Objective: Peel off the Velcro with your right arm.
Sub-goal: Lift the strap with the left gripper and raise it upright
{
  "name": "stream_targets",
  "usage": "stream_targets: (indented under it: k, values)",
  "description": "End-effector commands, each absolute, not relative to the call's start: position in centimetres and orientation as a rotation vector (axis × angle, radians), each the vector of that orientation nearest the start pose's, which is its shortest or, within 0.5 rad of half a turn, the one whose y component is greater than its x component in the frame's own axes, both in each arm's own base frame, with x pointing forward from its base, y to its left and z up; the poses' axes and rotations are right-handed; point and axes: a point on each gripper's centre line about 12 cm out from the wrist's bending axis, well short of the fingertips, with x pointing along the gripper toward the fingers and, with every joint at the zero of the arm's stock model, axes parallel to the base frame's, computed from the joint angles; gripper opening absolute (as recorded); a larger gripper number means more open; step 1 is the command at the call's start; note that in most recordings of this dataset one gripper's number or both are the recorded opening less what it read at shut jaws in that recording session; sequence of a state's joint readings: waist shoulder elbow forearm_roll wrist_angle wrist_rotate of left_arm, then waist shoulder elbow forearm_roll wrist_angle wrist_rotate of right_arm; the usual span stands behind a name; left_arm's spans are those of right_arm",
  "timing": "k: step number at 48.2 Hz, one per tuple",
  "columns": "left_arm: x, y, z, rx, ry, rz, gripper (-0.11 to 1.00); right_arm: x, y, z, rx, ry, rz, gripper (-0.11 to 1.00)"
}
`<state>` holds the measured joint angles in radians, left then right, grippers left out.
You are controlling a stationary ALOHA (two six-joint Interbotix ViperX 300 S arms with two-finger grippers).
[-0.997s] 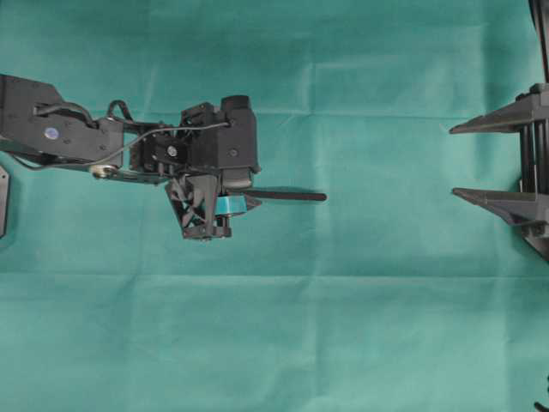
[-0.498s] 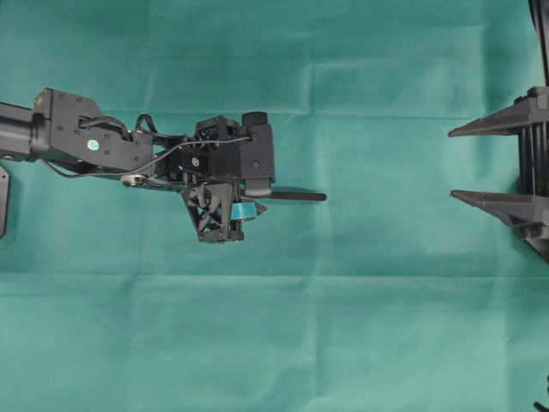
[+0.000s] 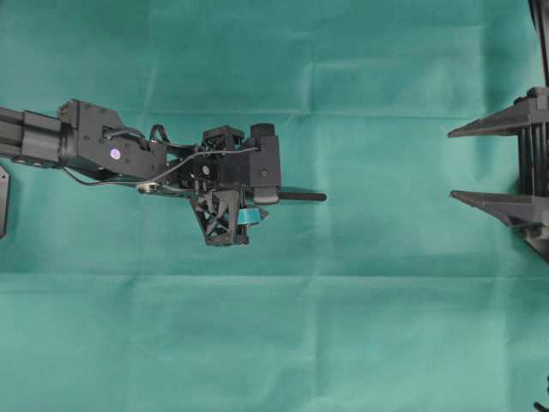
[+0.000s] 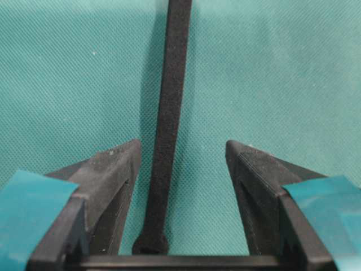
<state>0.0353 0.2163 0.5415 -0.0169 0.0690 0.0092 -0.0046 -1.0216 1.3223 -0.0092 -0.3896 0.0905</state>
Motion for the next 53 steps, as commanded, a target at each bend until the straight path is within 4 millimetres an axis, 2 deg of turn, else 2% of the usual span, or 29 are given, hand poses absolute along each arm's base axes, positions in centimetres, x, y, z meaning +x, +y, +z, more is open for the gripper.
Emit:
stream_targets:
  k: [1, 19, 29, 33, 41, 53]
  values:
    - [42.8, 1.7, 12.4, -0.022, 0.785, 0.039, 0.60, 18.1, -0.1, 26.2, 0.082, -0.106, 0.002, 0.82]
    - [42.6, 2.5, 11.2, -0.030, 0.808, 0.058, 0.59, 18.1, -0.1, 26.0, 0.083, -0.103, 0.002, 0.82]
    - [42.7, 2.6, 11.3, -0.034, 0.803, 0.061, 0.56, 18.1, -0.1, 26.0, 0.083, -0.103, 0.002, 0.82]
    - [42.7, 2.6, 11.4, -0.032, 0.805, 0.060, 0.47, 18.1, -0.1, 26.1, 0.083, -0.104, 0.002, 0.82]
    - [42.4, 2.6, 11.2, -0.033, 0.823, 0.060, 0.10, 18.1, -0.1, 26.1, 0.082, -0.106, 0.002, 0.82]
    - [42.2, 2.6, 11.7, -0.034, 0.840, 0.059, 0.10, 17.9, -0.1, 26.3, 0.081, -0.117, 0.003, 0.82]
